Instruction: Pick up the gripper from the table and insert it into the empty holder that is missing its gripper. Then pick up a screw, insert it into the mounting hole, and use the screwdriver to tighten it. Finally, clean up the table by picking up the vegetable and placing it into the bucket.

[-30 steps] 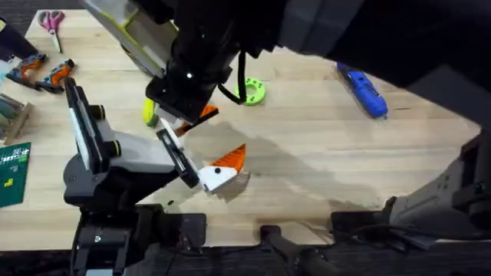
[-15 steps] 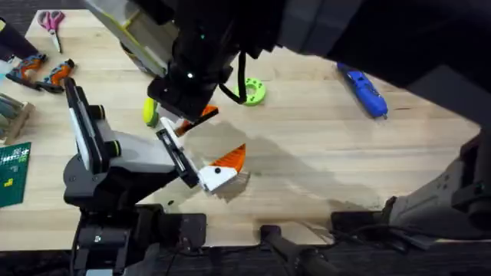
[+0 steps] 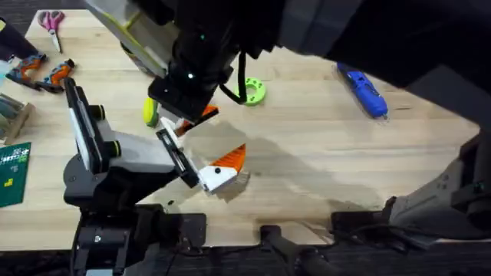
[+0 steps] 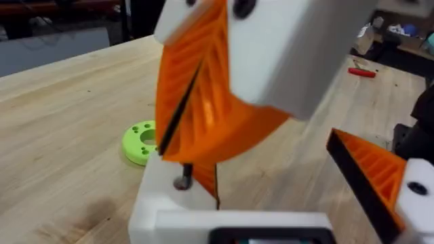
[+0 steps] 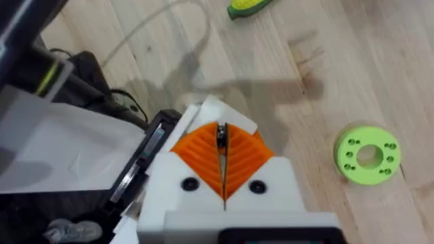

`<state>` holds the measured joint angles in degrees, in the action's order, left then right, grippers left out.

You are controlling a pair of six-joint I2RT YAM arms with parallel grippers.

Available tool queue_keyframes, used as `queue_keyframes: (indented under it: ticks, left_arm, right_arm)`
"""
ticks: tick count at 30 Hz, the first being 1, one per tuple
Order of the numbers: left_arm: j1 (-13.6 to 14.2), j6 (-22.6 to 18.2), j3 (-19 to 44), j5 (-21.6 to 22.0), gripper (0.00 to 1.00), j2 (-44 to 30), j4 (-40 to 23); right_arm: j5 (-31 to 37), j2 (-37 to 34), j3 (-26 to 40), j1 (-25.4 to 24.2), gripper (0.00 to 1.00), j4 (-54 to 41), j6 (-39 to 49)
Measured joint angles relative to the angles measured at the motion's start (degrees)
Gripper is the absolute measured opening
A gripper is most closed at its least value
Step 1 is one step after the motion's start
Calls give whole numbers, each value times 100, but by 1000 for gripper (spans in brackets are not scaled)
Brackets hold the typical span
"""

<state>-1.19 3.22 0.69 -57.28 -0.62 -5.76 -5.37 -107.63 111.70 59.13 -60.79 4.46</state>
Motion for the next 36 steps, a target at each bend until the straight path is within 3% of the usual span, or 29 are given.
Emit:
queue_keyframes:
  ticks: [36]
  left_arm:
    - [0,4,0,-37,986,-2,-4]
  right_arm:
    - [-197,-87,48,0,6,43,1]
